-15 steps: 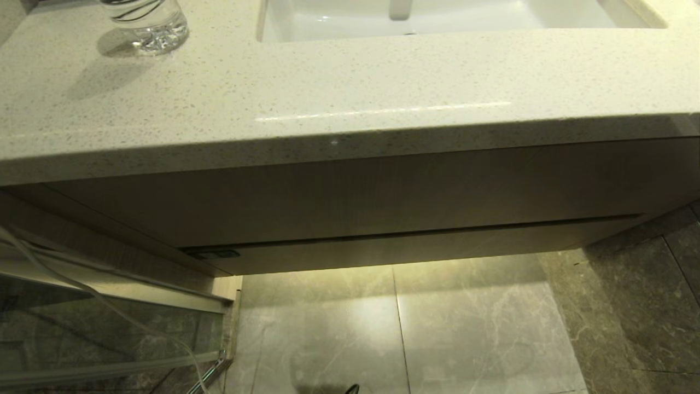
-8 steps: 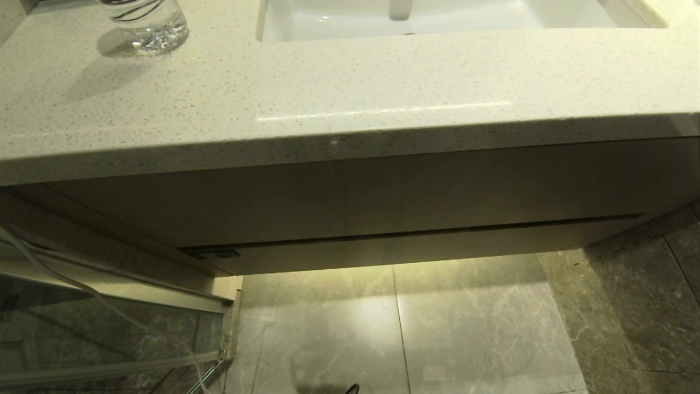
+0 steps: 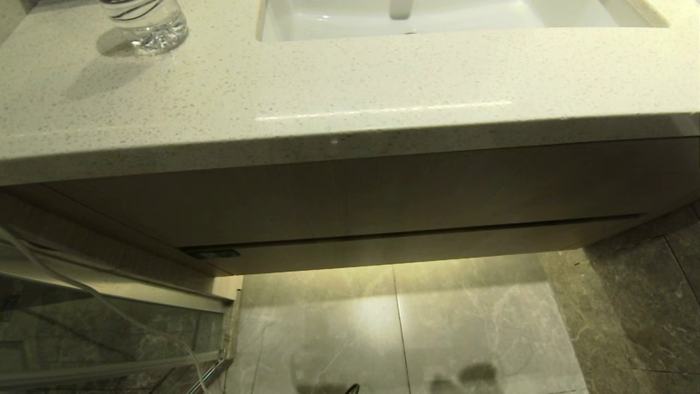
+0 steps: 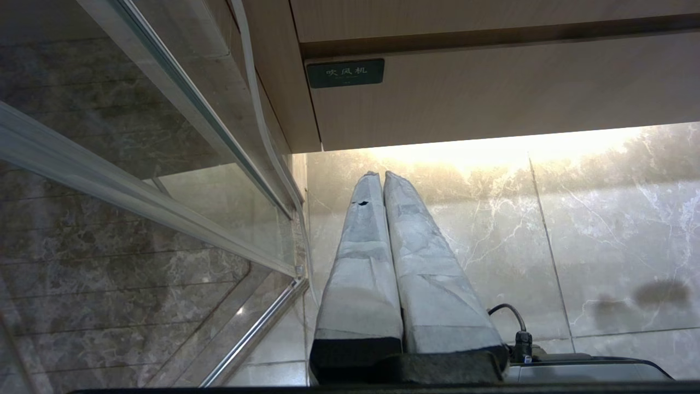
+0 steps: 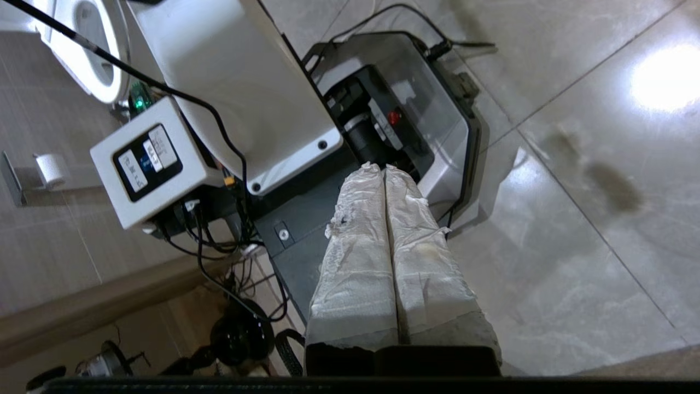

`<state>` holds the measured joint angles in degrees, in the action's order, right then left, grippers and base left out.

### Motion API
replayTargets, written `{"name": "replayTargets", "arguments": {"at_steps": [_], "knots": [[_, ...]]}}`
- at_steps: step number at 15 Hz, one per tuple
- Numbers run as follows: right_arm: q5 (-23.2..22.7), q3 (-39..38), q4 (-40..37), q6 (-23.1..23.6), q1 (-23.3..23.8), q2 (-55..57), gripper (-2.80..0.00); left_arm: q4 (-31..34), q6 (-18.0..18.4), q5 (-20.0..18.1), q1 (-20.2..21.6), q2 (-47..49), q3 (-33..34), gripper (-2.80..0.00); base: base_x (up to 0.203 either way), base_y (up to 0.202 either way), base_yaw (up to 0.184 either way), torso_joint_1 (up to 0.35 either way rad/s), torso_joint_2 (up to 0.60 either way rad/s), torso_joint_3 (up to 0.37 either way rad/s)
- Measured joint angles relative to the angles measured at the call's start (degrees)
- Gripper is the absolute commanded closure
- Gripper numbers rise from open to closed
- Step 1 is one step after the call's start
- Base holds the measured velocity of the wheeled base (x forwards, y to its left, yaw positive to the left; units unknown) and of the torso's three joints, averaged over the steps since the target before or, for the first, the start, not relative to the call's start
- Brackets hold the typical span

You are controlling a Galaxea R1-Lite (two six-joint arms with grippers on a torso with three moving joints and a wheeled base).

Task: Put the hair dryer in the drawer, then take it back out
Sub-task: Pull open the drawer

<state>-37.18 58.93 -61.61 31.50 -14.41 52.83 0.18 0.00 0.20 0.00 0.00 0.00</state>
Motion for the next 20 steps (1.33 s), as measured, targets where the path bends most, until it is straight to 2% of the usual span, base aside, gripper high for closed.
{"name": "replayTargets", "arguments": {"at_steps": [2,7,9,12,14,16,19,20], "knots": [[0.94,-0.54,-0.66,0.72,-0.24,0.42,0.00,0.00,0.02,-0.01,0.00,0.00,0.00,0.00,0.000,0.000,0.000,0.000,0.00,0.000],[8.83,-1.74,-2.74,0.72,-0.26,-1.55,0.00,-0.02,0.00,-0.04,0.00,0.00,0.00,0.00,0.000,0.000,0.000,0.000,0.00,0.000],[13.35,-1.95,-3.45,3.19,-0.24,-2.48,0.00,0.00,0.00,-0.04,0.00,0.00,0.00,0.00,0.000,0.000,0.000,0.000,0.00,0.000],[17.41,-2.36,-2.50,12.12,-0.24,-3.18,0.00,-0.02,0.00,0.00,0.00,0.00,0.00,0.00,0.000,0.000,0.000,0.000,0.00,0.000],[18.78,-3.46,-1.08,20.95,-0.24,-2.95,0.00,0.00,0.00,-0.01,0.00,0.00,0.00,0.00,0.000,0.000,0.000,0.000,0.00,0.000],[19.08,-4.71,4.09,29.06,-0.30,-1.79,0.00,0.00,-0.02,-0.03,0.00,0.00,0.00,0.00,0.000,0.000,0.000,0.000,0.00,0.000],[20.57,-6.13,7.18,36.62,-0.35,-0.37,0.00,-0.02,0.00,-0.04,0.00,0.00,0.00,0.00,0.000,0.000,0.000,0.000,0.00,0.000],[20.57,-7.14,7.37,37.54,-0.63,0.00,0.00,-0.01,0.00,-0.04,0.00,0.00,0.00,0.00,0.000,0.000,0.000,0.000,0.00,0.000]]}}
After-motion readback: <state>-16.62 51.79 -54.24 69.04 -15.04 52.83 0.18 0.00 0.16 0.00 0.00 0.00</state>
